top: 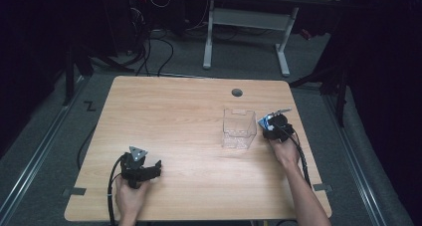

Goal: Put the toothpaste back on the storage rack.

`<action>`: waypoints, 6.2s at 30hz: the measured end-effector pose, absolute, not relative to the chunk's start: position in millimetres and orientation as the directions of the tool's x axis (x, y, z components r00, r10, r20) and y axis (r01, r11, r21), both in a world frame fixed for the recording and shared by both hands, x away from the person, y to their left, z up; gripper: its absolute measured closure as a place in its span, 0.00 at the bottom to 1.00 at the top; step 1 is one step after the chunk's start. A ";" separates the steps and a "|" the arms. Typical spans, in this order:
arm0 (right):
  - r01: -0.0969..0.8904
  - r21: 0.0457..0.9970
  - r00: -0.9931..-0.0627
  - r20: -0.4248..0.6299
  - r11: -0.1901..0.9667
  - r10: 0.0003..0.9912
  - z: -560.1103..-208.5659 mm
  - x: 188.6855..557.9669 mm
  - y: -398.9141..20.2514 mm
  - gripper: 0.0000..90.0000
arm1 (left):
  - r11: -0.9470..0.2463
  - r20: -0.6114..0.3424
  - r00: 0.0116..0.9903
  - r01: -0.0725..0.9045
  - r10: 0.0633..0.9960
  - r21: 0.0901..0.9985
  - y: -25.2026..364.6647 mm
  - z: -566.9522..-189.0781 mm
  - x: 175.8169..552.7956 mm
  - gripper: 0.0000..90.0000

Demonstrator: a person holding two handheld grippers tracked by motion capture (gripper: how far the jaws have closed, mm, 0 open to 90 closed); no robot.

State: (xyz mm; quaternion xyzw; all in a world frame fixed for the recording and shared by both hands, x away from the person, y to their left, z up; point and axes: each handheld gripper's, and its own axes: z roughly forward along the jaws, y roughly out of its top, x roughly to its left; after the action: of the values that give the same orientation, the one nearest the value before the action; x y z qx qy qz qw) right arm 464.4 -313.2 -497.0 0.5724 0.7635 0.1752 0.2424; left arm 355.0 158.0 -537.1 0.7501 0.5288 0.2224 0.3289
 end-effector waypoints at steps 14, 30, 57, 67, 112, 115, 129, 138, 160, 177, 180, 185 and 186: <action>0.823 0.499 -0.214 -0.172 0.272 0.962 -500.3 478.8 -314.0 0.53 | -0.224 -0.014 0.341 0.647 0.940 0.729 157.9 -537.1 355.0 0.17; 0.872 0.462 -0.159 -0.039 0.159 0.986 -500.3 489.9 -325.9 0.59 | -0.225 -0.014 0.343 0.646 0.939 0.729 157.7 -537.2 355.0 0.17; 0.829 0.515 -0.260 0.014 0.216 0.965 -468.1 469.2 -339.4 0.77 | -0.227 -0.014 0.345 0.647 0.938 0.728 157.8 -537.1 354.9 0.17; 0.780 0.578 -0.313 0.028 0.240 0.949 -446.6 451.8 -342.9 0.78 | -0.227 -0.014 0.345 0.646 0.938 0.729 157.8 -537.1 354.9 0.17; 0.541 0.788 -0.579 0.094 0.295 0.810 -379.0 391.7 -305.0 0.78 | -0.226 -0.015 0.345 0.647 0.939 0.728 157.8 -537.1 354.9 0.17; 0.529 0.797 -0.590 0.099 0.291 0.802 -376.1 391.9 -299.1 0.77 | -0.226 -0.015 0.345 0.646 0.939 0.729 157.8 -537.1 354.9 0.17; 0.514 0.809 -0.639 0.140 0.284 0.757 -368.2 399.5 -281.0 0.77 | -0.226 -0.014 0.345 0.647 0.939 0.729 157.8 -537.1 354.9 0.17; 0.497 0.820 -0.654 0.139 0.284 0.744 -360.3 403.7 -270.2 0.77 | -0.226 -0.015 0.345 0.647 0.938 0.728 157.8 -537.0 354.9 0.17; 0.480 0.837 -0.647 0.136 0.263 0.750 -356.9 422.4 -251.8 0.77 | -0.226 -0.015 0.345 0.646 0.938 0.729 157.8 -537.1 354.9 0.17; 0.464 0.853 -0.627 0.127 0.238 0.768 -350.3 440.6 -240.0 0.77 | -0.228 -0.015 0.348 0.646 0.937 0.728 157.8 -537.1 354.9 0.17; 0.460 0.854 -0.624 0.118 0.242 0.772 -347.8 444.1 -237.0 0.77 | -0.228 -0.015 0.347 0.646 0.938 0.729 157.7 -537.1 354.9 0.17; 0.447 0.863 -0.620 0.108 0.236 0.777 -346.6 448.9 -233.5 0.77 | -0.228 -0.015 0.348 0.647 0.937 0.728 157.8 -537.0 354.8 0.17; 0.446 0.864 -0.619 0.108 0.235 0.778 -346.9 449.5 -233.2 0.77 | -0.229 -0.015 0.348 0.647 0.937 0.728 157.8 -537.0 354.8 0.17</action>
State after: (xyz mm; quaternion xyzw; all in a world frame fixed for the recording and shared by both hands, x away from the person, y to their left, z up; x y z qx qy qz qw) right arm 449.5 -233.2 -346.9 0.3993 0.7660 0.4721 0.1757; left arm 354.8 157.8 -537.0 0.7521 0.5265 0.2205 0.3294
